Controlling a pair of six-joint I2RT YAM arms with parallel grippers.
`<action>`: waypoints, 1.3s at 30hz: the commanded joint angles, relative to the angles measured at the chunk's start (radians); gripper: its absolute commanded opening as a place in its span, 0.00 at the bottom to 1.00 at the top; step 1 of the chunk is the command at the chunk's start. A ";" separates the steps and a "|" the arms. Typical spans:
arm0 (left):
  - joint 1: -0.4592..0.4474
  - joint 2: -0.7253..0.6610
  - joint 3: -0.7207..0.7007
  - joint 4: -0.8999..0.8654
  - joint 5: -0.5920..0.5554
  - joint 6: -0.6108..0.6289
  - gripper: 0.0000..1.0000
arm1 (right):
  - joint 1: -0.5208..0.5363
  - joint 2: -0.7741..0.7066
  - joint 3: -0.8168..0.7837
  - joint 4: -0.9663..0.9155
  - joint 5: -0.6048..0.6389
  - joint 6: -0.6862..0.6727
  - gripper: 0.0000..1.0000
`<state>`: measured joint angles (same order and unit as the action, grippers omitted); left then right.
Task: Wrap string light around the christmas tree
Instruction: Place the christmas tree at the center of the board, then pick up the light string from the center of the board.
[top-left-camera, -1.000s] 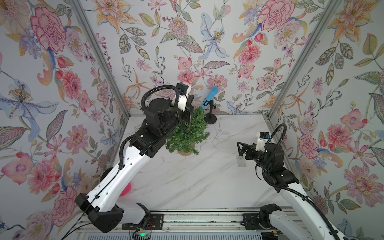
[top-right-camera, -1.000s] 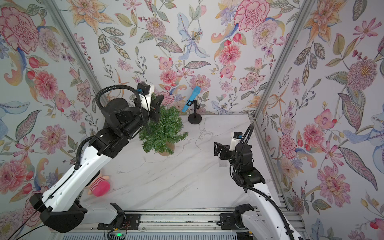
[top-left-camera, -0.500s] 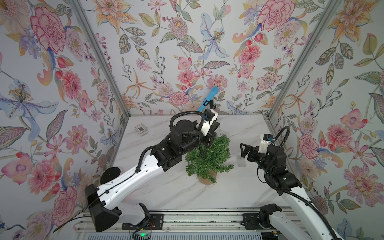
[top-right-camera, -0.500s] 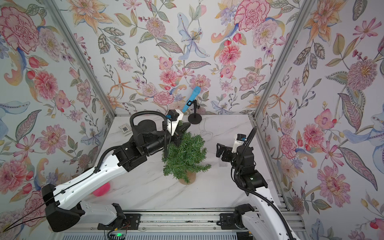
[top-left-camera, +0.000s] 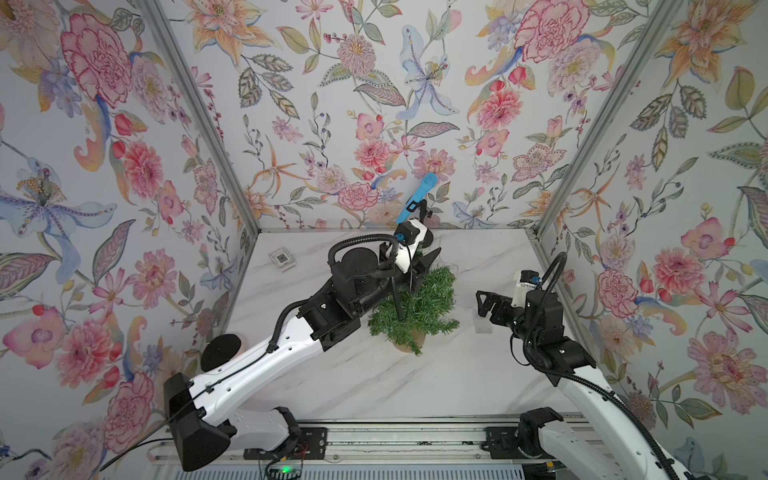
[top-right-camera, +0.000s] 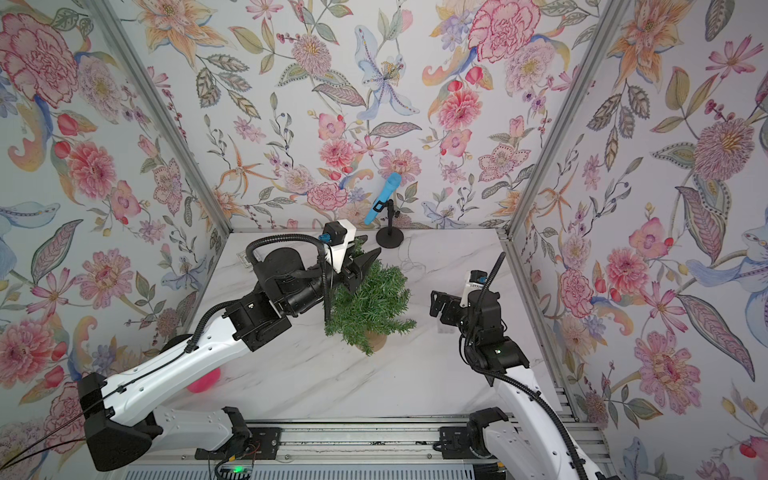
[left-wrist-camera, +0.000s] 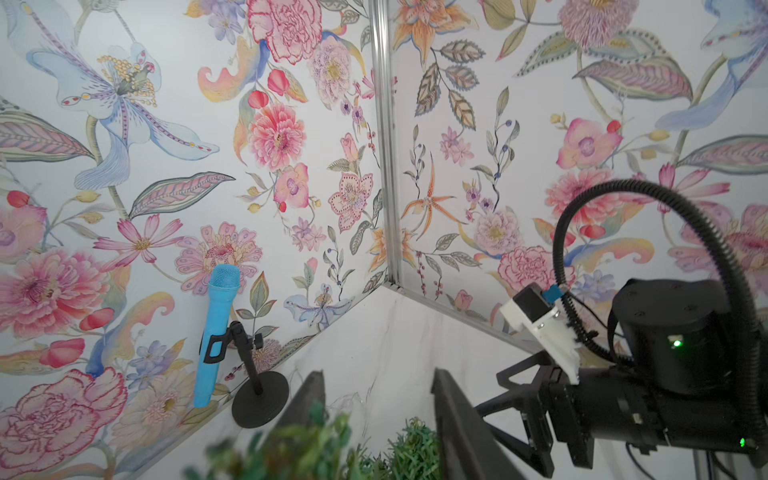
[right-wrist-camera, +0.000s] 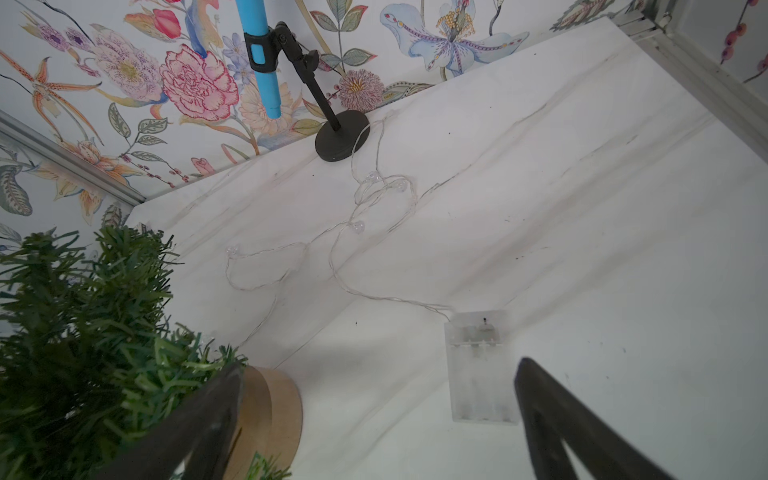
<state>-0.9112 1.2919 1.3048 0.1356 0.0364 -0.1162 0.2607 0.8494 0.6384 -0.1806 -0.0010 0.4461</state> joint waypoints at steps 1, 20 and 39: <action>-0.006 -0.024 0.037 0.007 -0.049 0.028 0.63 | 0.002 0.020 0.017 -0.016 -0.002 0.017 1.00; 0.101 -0.403 -0.114 -0.124 -0.467 0.015 0.82 | -0.006 0.437 0.384 -0.096 -0.138 -0.097 0.81; 0.731 -0.061 -0.426 -0.200 0.205 -0.297 0.63 | 0.071 1.094 0.727 -0.157 -0.213 -0.396 0.63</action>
<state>-0.1791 1.1809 0.8516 -0.0376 0.1459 -0.4526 0.3004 1.9141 1.3399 -0.2924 -0.2302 0.1566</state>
